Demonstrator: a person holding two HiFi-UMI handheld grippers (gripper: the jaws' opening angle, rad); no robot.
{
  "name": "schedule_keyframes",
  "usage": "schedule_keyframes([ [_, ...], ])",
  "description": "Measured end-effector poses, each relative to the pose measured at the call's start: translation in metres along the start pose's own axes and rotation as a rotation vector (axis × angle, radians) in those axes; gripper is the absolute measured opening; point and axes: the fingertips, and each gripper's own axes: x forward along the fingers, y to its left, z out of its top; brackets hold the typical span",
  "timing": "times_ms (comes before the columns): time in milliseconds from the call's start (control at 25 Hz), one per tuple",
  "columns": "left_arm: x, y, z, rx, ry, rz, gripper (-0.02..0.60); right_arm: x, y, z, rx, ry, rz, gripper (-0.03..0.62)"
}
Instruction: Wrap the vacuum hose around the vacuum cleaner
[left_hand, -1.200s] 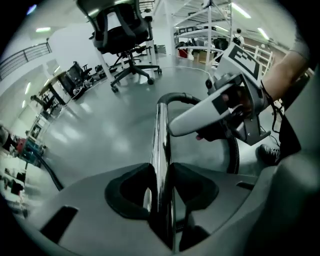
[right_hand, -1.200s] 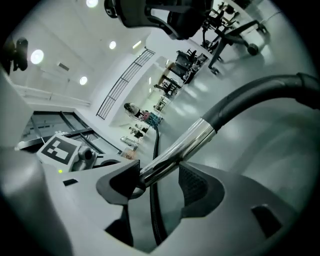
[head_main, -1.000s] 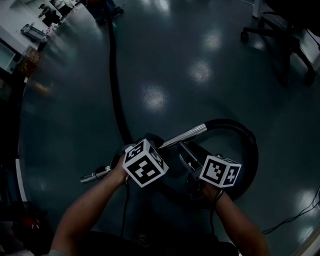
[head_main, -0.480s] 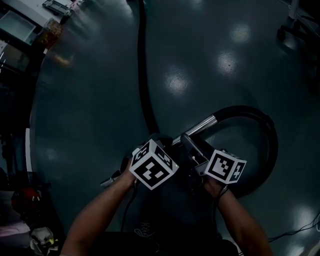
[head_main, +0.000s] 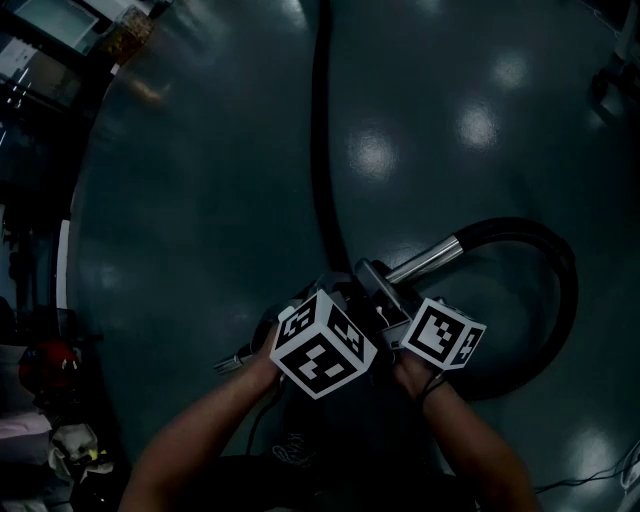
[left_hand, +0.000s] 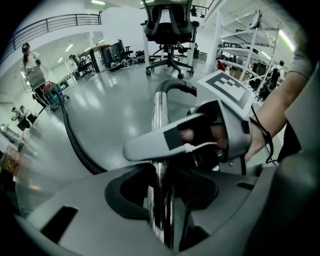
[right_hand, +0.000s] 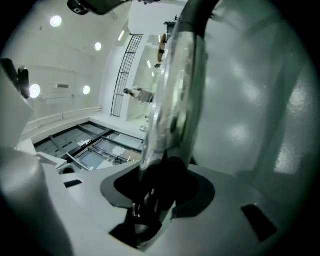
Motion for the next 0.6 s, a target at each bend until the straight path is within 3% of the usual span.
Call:
schedule_keyframes([
  [40, -0.003, 0.000, 0.000, 0.009, -0.006, -0.003, 0.160, 0.000, 0.002, 0.000, 0.010, -0.009, 0.001, 0.153],
  [80, -0.006, -0.001, 0.000, 0.020, -0.014, -0.007, 0.160, 0.000, 0.004, 0.000, 0.010, -0.014, 0.004, 0.145],
  [320, -0.020, -0.004, 0.005, 0.115, -0.034, -0.062, 0.161, -0.006, 0.023, 0.008, -0.173, 0.006, -0.017, 0.132],
  [440, -0.033, -0.003, 0.006, 0.196, -0.004, -0.088, 0.161, -0.016, 0.031, 0.023, -0.205, -0.016, -0.036, 0.130],
  [600, -0.063, -0.002, 0.013, 0.200, -0.008, -0.112, 0.163, -0.037, 0.057, 0.047, -0.229, -0.047, -0.085, 0.130],
])
